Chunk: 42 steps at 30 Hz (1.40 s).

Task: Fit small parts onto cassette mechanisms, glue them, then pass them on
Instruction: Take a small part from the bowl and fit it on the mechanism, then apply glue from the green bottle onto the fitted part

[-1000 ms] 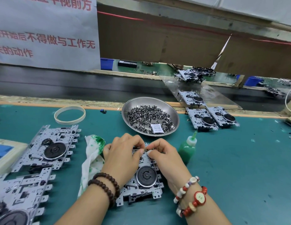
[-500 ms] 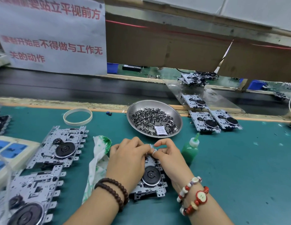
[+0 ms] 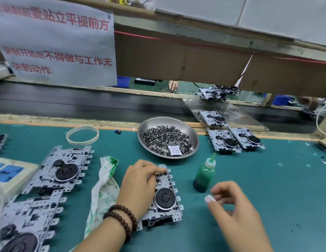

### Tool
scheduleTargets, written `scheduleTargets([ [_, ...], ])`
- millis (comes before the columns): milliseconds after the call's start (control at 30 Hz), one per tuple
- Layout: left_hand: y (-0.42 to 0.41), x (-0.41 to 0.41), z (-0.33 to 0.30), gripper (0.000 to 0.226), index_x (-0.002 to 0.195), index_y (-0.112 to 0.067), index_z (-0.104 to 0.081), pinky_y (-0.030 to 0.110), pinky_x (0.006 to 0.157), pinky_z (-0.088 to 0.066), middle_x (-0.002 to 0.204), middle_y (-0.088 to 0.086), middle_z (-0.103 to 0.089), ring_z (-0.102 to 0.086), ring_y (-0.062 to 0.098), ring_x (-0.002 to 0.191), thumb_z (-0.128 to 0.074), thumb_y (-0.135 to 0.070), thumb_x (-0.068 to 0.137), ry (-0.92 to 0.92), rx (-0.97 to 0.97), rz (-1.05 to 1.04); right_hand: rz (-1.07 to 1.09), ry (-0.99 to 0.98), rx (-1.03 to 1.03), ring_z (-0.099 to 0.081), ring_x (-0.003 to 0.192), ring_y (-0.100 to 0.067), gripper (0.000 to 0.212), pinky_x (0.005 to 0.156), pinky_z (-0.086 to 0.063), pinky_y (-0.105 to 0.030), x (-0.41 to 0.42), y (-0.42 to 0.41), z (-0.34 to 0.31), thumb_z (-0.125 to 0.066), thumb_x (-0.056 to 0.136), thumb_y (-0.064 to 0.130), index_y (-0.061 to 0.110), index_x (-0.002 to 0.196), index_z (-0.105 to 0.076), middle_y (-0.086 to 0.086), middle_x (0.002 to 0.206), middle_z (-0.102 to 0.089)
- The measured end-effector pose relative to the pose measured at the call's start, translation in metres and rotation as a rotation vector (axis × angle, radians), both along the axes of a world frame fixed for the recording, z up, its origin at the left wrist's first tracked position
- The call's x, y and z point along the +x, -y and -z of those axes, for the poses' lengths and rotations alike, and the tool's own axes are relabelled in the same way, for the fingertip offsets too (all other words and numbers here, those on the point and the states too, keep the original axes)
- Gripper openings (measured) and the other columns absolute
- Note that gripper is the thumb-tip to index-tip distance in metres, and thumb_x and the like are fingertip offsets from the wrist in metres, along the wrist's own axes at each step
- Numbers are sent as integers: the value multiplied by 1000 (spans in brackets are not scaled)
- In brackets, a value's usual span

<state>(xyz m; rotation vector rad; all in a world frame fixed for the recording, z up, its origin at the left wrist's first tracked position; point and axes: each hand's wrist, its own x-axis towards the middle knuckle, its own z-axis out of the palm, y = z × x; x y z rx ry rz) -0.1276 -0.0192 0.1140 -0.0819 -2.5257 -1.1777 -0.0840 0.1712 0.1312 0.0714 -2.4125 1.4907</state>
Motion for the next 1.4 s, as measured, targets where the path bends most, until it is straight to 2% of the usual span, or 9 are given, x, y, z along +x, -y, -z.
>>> scheduleTargets([
  [167,-25,-4,-3,30,101,-34,-66,14,89,-30,98,-22,-48,-43,5,104,-45,-13,95,48,5,81,-74,165,22,-44,104,-9,58,87,-41,-20,-28,-18,12,-75,75,17,43,109,-35,18,110,-45],
  [267,-34,-10,-5,26,99,-33,-63,21,95,-35,101,-22,-51,-45,5,107,-46,-14,94,76,32,71,-182,165,176,-44,117,-13,41,100,-37,-33,-42,-18,14,-68,83,22,46,102,-40,23,111,-51],
  [400,-37,-19,-10,26,89,-35,-57,9,84,-33,95,-23,-56,-50,1,102,-50,-9,91,134,175,83,-242,147,250,-56,108,-5,26,90,-41,-22,-55,-24,17,-62,87,23,41,98,-46,19,105,-64],
  [500,-36,-18,-5,26,91,-35,-55,2,80,-32,98,-24,-54,-47,-2,102,-49,-10,92,62,149,111,-272,166,-5,-61,99,4,23,80,-44,-7,-60,-31,13,-64,85,22,31,102,-51,23,102,-67],
  [700,-27,-22,-1,20,103,-38,-49,8,83,-19,105,-28,-41,-25,-6,105,-44,-21,95,7,72,110,-264,150,-472,-70,88,-18,37,70,-57,-24,-82,-43,-11,-60,67,30,17,101,-54,-5,95,-73],
  [867,-16,-23,2,14,85,-38,-43,16,65,-25,94,-22,-44,-43,0,82,-47,-27,93,95,103,-52,-181,142,-653,-46,45,-2,25,47,-49,-17,-85,-38,-7,-54,69,33,16,86,-58,6,59,-55],
  [1033,-14,-28,2,10,82,-34,-53,4,61,-33,77,-18,-50,-45,-10,68,-51,-30,91,134,74,-69,-142,219,-950,-40,39,1,17,42,-41,-10,-83,-42,-8,-58,67,30,20,62,-71,5,64,-61],
  [1100,-13,-28,2,14,77,-33,-57,2,59,-33,70,-17,-51,-44,-16,65,-53,-29,90,138,50,-57,-153,252,-1019,-49,46,1,18,42,-42,-10,-83,-42,-8,-59,67,34,21,69,-71,3,70,-66],
  [1400,-16,-26,2,19,74,-36,-58,16,64,-33,83,-17,-55,-50,-2,80,-48,-35,90,180,2,-10,-175,170,-713,-49,42,-5,61,40,-44,-16,-76,-36,-4,-61,65,44,-1,106,-54,-4,80,-72],
])
